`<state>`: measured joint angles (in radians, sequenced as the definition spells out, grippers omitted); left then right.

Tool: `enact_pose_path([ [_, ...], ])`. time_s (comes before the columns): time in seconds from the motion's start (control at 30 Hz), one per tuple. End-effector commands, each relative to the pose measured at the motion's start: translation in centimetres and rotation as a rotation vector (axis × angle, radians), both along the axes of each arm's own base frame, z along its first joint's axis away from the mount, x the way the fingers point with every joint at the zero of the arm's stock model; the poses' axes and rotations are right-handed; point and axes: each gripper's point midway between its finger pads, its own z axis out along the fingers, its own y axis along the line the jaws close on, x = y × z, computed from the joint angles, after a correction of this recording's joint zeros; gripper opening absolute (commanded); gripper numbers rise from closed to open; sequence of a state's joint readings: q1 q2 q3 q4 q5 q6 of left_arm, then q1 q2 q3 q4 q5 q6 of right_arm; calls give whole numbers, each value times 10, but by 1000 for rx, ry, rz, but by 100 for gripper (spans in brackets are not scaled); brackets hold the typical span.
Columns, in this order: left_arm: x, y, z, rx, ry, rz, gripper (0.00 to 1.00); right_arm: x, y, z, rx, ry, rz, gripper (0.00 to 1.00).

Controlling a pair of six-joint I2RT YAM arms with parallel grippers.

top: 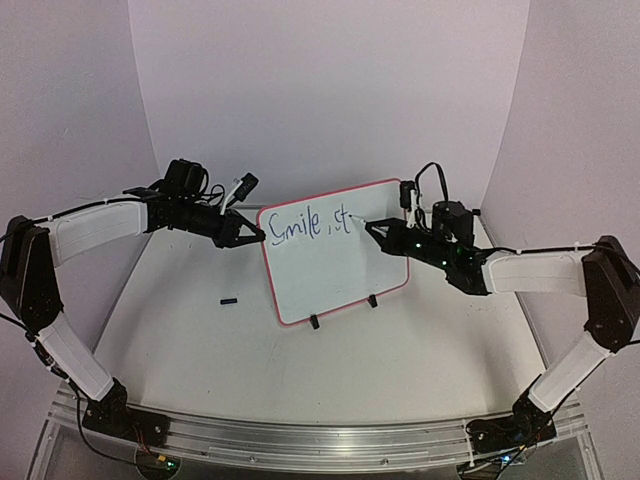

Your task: Write a sentence on the whiteboard

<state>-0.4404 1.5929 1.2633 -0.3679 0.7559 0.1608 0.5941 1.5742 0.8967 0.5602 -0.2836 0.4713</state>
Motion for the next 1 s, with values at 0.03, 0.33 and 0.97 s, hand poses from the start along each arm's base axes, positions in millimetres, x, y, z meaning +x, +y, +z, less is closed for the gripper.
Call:
enact_pose_path([
  [0.03,-14,-1,-32,98,71,-27,0,2,10,8,14,-30,50,0],
  [0.33,-13,-1,-34,100,73,-26,0,-4,0,-11,-1,13,21,0],
  [0.97,-14,-2,-33,99,73,-28,0,4,-6,26,16,-74,-31,0],
])
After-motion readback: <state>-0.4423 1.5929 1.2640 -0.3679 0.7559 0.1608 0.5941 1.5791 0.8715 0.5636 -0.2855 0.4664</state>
